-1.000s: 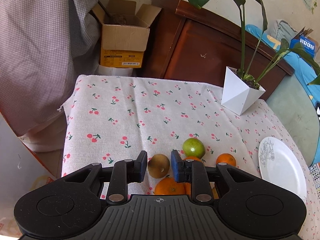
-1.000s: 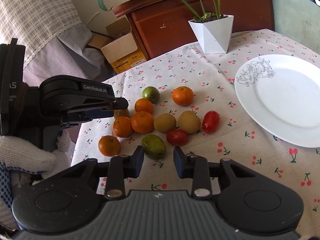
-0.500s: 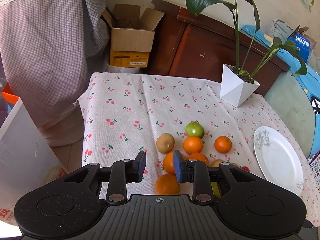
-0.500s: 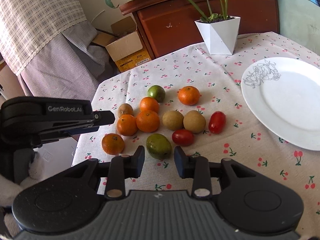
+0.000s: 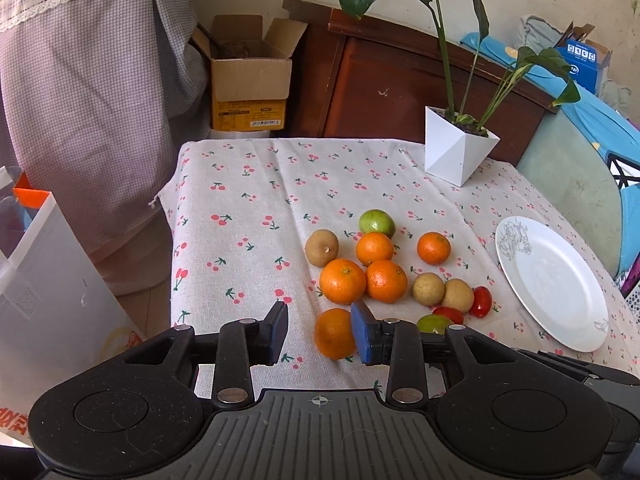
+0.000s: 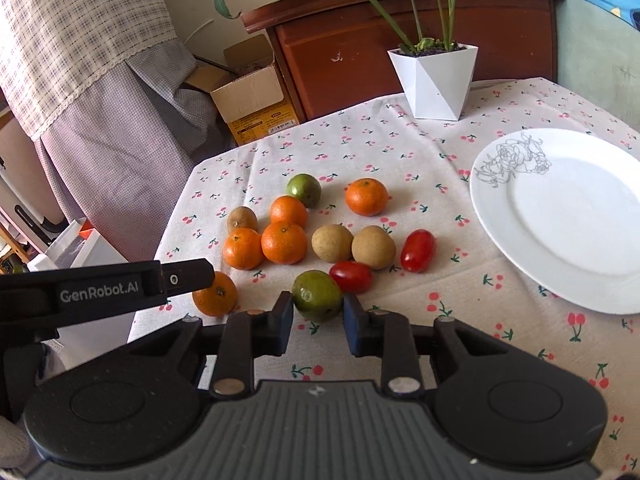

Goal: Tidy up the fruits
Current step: 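Lift the orange with the left gripper while the right gripper grasps a green lime, then carry both fruits over the white plate and open the left gripper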

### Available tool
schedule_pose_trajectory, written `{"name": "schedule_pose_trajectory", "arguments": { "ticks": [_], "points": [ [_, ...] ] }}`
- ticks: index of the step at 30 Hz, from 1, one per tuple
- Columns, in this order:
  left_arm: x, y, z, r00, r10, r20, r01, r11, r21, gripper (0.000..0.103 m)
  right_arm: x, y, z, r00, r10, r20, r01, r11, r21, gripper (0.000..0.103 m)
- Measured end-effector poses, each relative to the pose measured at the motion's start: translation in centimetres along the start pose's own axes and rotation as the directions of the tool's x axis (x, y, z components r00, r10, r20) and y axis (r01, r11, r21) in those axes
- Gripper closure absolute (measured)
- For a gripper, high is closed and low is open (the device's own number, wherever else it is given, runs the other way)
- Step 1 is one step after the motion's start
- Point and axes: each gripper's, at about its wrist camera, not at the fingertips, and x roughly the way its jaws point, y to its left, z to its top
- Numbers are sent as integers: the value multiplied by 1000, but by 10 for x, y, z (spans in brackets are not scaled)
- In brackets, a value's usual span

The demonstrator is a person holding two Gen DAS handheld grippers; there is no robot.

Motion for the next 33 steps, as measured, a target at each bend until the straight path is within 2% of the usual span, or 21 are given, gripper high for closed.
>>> {"name": "schedule_pose_trajectory", "arguments": {
  "ticks": [14, 21, 25, 33],
  "points": [
    [13, -14, -11, 1000, -3, -21, 5, 997, 82, 66, 1, -7, -1, 1000, 6, -12, -5, 999, 52, 73],
    [17, -15, -14, 1000, -2, -27, 5, 996, 94, 70, 3, -7, -1, 1000, 0, -8, 0, 999, 45, 75],
    [17, -19, -15, 1000, -15, -26, 18, 993, 114, 78, 2, -7, -1, 1000, -1, -10, 2, 999, 42, 75],
    [11, -25, -11, 999, -31, 7, 31, 994, 104, 78, -12, -11, 5, 1000, -2, 15, 2, 999, 47, 75]
  ]
}}
